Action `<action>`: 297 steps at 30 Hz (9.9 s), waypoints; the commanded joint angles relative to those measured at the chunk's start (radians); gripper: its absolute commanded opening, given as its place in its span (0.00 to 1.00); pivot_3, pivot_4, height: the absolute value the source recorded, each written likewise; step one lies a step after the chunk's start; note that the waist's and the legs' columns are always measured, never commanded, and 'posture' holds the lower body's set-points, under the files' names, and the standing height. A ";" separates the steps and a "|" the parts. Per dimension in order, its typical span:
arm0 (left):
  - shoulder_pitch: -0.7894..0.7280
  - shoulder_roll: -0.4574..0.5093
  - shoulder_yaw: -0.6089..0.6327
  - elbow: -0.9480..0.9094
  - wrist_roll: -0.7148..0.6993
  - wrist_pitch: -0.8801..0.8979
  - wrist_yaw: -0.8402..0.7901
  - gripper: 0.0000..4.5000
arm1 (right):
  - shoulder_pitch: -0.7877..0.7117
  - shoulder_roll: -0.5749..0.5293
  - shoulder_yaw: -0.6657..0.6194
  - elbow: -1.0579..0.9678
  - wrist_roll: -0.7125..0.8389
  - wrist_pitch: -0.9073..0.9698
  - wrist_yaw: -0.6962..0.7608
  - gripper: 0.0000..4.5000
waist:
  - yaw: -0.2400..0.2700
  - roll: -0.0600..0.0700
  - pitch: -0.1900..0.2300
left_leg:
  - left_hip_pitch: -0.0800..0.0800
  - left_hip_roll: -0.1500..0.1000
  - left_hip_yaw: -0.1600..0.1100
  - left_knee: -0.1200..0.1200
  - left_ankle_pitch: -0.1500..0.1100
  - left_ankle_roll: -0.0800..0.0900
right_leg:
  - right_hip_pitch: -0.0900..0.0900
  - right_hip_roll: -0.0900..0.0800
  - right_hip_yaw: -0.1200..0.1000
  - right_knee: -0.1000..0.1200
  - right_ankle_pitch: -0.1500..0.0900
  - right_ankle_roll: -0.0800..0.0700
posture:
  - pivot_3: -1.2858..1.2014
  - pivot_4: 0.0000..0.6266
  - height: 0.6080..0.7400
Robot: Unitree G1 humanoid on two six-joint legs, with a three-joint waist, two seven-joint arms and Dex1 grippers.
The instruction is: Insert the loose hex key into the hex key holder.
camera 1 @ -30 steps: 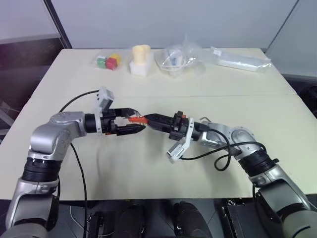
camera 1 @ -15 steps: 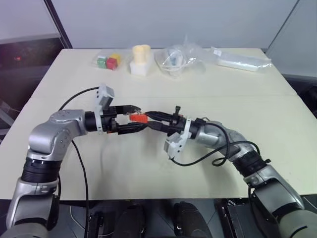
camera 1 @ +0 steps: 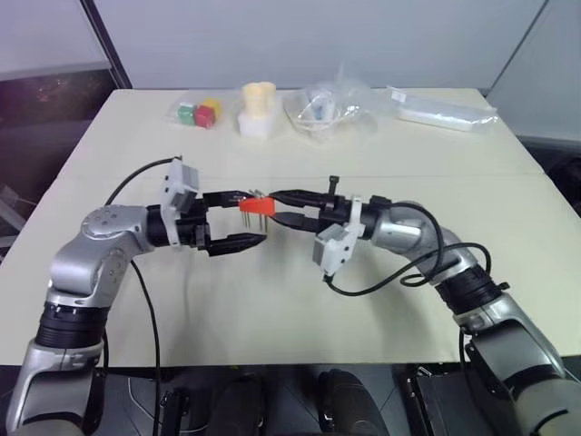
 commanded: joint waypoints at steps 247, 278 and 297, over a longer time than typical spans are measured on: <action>-0.018 -0.126 0.026 -0.089 -0.033 0.079 0.190 0.00 | 0.117 -0.082 -0.281 -0.386 0.226 1.138 0.247 0.99 | 0.004 0.000 0.000 | 0.000 0.000 0.000 0.000 -0.001 0.001 | 0.000 -0.002 0.000 -0.001 0.000 0.000 | 0.52 0.24 1.00; 0.009 -0.150 0.008 -0.097 -0.014 0.058 0.209 0.00 | -0.027 -0.117 -0.264 0.124 0.316 1.623 0.260 0.99 | 0.001 0.000 0.000 | -0.001 0.000 0.000 0.000 -0.001 0.002 | 0.000 -0.002 0.000 -0.001 0.000 0.000 | 0.52 0.24 1.00; 0.047 -0.161 0.002 -0.128 -0.003 0.049 0.248 0.00 | -0.268 -0.073 -0.063 0.477 0.259 1.620 0.487 0.01 | 0.001 0.000 0.000 | -0.001 0.000 0.000 0.000 -0.001 0.002 | 0.000 -0.002 0.000 -0.002 0.000 0.000 | 0.52 0.24 1.00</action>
